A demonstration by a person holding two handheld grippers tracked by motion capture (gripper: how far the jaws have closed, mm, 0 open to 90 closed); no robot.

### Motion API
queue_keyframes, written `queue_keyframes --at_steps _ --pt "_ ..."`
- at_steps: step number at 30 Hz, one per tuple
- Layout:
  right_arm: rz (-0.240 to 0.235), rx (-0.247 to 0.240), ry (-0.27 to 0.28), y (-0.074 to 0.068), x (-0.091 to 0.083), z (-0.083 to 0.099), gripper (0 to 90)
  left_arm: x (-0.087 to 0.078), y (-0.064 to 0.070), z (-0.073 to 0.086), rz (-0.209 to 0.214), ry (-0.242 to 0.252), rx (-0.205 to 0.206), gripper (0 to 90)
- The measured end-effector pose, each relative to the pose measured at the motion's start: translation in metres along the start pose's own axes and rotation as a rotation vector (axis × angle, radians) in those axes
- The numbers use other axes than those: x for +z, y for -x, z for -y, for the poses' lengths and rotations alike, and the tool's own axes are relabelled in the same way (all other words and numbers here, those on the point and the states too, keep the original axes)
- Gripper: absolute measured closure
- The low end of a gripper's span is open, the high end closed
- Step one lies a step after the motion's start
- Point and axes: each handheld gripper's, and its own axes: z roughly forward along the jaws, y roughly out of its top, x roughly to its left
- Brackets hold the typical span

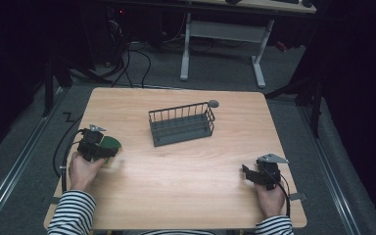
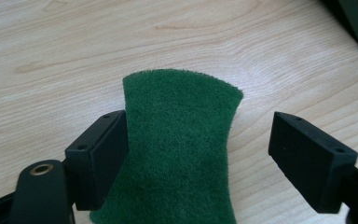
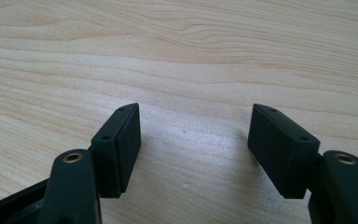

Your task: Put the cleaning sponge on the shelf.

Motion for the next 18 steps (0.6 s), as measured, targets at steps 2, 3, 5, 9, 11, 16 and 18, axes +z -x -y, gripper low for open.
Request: queue_keyframes --at_steps 2,3,5,9,11,16,18 --pt "0.0 0.002 -0.001 0.0 0.0 0.0 34.5 0.003 -0.002 0.0 -0.003 -0.007 -0.002 20.8" --pt "0.0 0.0 0.0 0.0 0.0 0.0 34.5 0.005 -0.003 0.0 -0.003 -0.012 -0.004 20.9" --pt "0.0 0.0 0.0 0.0 0.0 0.0 34.5 0.008 -0.005 0.001 -0.015 -0.018 -0.009 21.1" --pt "0.0 -0.001 0.0 0.0 0.0 0.0 34.4 0.013 -0.008 0.002 -0.009 -0.035 -0.016 21.7" --pt "0.0 -0.001 0.0 0.0 0.0 0.0 34.4 0.015 -0.008 0.002 -0.01 -0.046 -0.016 21.7" --pt "0.0 -0.002 0.0 0.0 0.0 0.0 34.3 0.018 -0.007 0.002 -0.015 -0.056 -0.007 23.9" --pt "0.0 -0.002 0.0 0.0 0.0 0.0 34.3 0.02 -0.007 0.002 -0.02 -0.063 -0.005 24.1"
